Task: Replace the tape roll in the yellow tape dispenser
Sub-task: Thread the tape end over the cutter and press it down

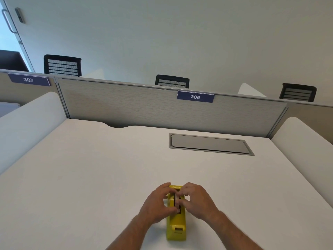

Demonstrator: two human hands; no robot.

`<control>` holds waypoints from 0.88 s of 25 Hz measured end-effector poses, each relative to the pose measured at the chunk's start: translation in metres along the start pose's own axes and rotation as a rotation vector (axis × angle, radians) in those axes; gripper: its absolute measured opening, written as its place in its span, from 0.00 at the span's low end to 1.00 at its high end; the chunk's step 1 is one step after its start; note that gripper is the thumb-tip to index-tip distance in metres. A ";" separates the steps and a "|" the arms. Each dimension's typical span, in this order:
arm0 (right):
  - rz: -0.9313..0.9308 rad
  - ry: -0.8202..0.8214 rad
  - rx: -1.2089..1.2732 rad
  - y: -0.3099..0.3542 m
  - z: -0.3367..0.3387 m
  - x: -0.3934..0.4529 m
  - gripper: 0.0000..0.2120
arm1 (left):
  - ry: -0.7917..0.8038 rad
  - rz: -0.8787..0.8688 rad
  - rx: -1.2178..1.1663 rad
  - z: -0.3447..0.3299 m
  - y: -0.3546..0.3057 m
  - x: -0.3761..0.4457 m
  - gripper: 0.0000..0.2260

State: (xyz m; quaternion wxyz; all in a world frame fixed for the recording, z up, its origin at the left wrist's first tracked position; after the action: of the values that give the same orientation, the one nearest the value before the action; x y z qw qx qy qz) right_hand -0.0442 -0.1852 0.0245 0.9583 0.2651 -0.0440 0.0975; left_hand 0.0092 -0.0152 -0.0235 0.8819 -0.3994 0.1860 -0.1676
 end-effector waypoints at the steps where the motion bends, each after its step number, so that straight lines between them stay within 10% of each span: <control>1: -0.002 -0.012 0.005 0.000 0.000 0.001 0.07 | 0.000 0.004 0.001 0.000 0.000 0.000 0.27; 22: 0.048 -0.072 0.014 -0.003 -0.008 -0.001 0.03 | 0.003 0.013 -0.005 0.001 -0.004 0.000 0.27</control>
State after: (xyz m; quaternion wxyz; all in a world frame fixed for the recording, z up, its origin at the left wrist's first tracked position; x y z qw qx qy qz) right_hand -0.0447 -0.1831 0.0158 0.9516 0.2738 -0.0843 0.1112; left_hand 0.0090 -0.0168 -0.0199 0.8818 -0.4000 0.1902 -0.1621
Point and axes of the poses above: each hand's wrist, its own x-axis towards the middle knuckle, its own z-axis out of the back of the hand, y = z × x, the point moved 1 cm from there along x, towards the middle knuckle, and after that the axes turned 10 degrees about z, right-handed, at the moved point
